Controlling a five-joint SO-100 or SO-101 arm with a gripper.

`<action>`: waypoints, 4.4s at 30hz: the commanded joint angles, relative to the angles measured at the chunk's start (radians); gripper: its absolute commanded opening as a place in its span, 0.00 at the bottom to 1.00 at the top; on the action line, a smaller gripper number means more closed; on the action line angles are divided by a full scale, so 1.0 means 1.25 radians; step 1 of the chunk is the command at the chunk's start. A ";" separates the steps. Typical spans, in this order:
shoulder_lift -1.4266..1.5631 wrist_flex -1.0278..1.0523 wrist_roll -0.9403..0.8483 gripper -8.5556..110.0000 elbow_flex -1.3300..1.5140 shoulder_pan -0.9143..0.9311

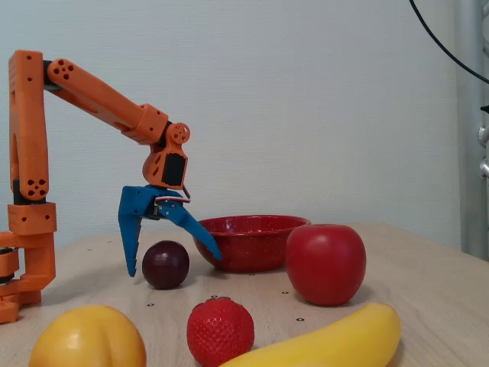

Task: Put plum in the red bowl.

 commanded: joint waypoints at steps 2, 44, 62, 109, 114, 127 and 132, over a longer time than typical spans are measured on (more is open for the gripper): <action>0.027 -0.025 0.016 0.56 -0.018 -0.038; 0.018 -0.064 0.049 0.45 0.005 -0.066; 0.005 -0.079 0.053 0.47 0.002 -0.065; 0.018 -0.074 0.085 0.07 0.000 -0.126; 0.031 -0.015 0.066 0.07 -0.036 -0.137; 0.218 0.217 0.109 0.07 -0.162 -0.152; 0.333 0.232 0.169 0.07 -0.226 -0.114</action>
